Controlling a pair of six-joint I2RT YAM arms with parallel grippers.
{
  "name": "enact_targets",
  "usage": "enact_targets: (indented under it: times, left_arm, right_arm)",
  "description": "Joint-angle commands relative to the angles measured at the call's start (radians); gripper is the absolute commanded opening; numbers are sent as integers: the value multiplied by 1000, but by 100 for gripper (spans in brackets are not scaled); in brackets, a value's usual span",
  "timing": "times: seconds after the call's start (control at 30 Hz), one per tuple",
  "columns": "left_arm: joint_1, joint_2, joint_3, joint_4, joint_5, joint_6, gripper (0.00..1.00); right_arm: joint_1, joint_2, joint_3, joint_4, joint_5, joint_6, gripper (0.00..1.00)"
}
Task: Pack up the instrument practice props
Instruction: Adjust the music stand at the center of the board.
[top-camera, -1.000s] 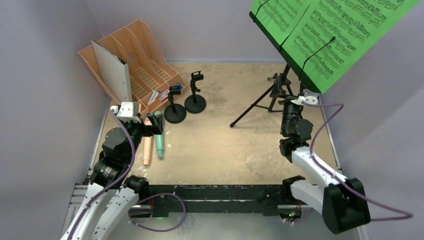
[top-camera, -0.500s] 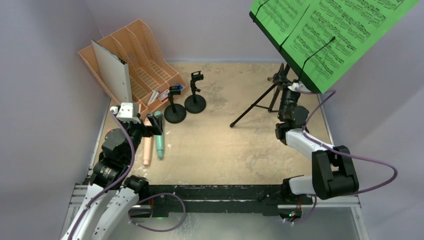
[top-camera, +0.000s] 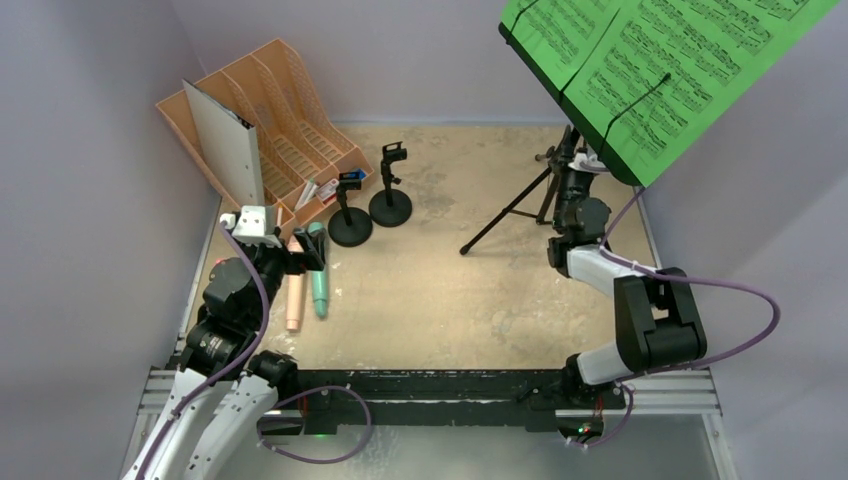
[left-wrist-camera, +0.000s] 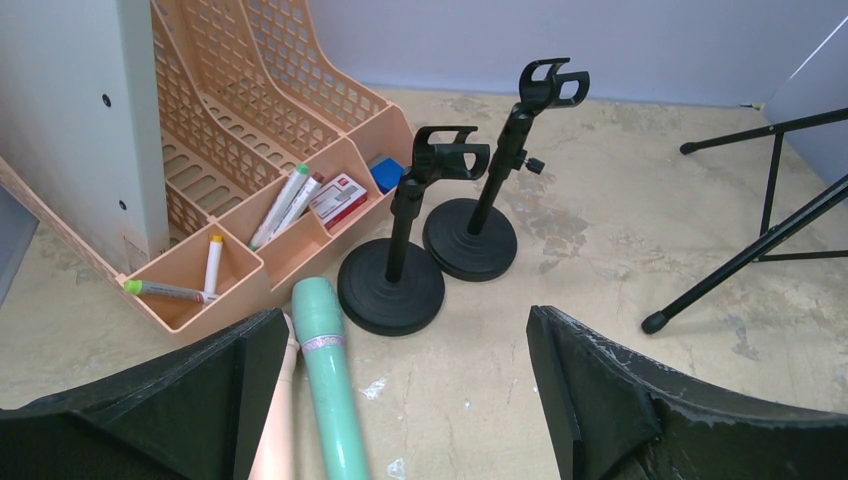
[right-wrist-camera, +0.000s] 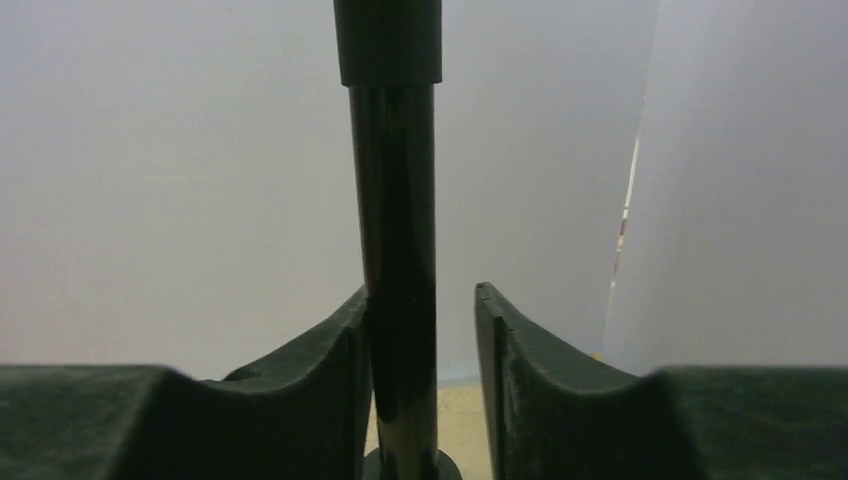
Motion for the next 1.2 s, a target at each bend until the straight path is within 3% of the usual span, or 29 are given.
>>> enact_targets:
  times: [0.0,0.17,0.37,0.9,1.17]
  left_arm:
    - [-3,-7,-6,39,14,21,95]
    - [-3,-6,-8,40,15,22,95]
    - [-4,-3,-8,43,23,24,95]
    - [-3,1,-14,54,19,31,95]
    - [-3,15,-18,62,18,36,95]
  right_arm:
    - [-12,-19,45,4,-70,2,36]
    - [-13,-51,47,-71,-182,7,14]
    - [-19,-88,56,-145,-367,44,0]
    - [-36,-54,126,-169,-869,173,0]
    - [-127,-2,23,78,-986,380,0]
